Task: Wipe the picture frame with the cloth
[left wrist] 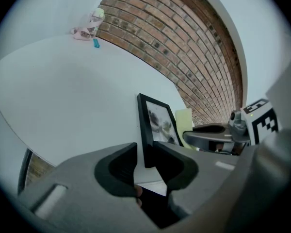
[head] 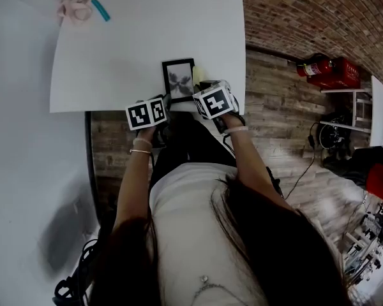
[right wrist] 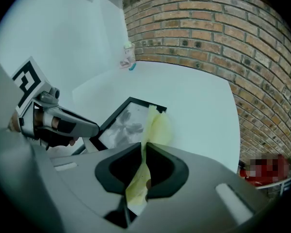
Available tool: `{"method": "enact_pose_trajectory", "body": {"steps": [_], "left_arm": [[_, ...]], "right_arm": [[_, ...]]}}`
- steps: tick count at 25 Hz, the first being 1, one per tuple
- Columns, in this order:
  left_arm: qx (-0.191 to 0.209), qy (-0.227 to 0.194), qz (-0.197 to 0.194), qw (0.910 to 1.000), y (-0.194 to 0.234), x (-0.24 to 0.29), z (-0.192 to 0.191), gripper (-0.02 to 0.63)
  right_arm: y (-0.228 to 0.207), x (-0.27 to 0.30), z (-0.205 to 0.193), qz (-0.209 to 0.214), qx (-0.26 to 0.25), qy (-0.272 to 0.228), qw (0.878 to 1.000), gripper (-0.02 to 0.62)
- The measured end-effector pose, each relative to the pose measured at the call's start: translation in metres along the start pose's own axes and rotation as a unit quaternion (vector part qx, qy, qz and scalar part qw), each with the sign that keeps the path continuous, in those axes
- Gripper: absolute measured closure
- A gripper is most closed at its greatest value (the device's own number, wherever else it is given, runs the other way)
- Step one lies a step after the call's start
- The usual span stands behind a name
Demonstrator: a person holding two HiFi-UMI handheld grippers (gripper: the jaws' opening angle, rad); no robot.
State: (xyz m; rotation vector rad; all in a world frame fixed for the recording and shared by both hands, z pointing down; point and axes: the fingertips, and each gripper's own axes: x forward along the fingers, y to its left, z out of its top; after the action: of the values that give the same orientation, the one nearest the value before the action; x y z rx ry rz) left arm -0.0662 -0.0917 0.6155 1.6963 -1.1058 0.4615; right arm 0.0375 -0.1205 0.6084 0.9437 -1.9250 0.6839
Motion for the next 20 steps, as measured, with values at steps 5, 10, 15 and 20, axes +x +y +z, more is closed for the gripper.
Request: {"method": "enact_pose_trajectory", "body": {"steps": [5, 10, 15, 20], "left_arm": [[0.000, 0.000, -0.002, 1.0000, -0.001, 0.002, 0.001, 0.502], [0.001, -0.001, -0.004, 1.0000, -0.001, 0.002, 0.001, 0.502], [0.001, -0.001, -0.005, 1.0000, 0.000, 0.002, 0.001, 0.502], [0.002, -0.002, -0.006, 1.0000, -0.002, 0.002, 0.001, 0.502]], "right_arm": [[0.000, -0.001, -0.004, -0.001, 0.000, 0.002, 1.000, 0.558], [0.003, -0.004, -0.008, -0.002, -0.002, 0.003, 1.000, 0.558], [0.007, -0.005, -0.013, -0.004, -0.005, 0.006, 1.000, 0.558], [0.008, -0.008, -0.018, -0.004, -0.004, 0.007, 1.000, 0.558]]}}
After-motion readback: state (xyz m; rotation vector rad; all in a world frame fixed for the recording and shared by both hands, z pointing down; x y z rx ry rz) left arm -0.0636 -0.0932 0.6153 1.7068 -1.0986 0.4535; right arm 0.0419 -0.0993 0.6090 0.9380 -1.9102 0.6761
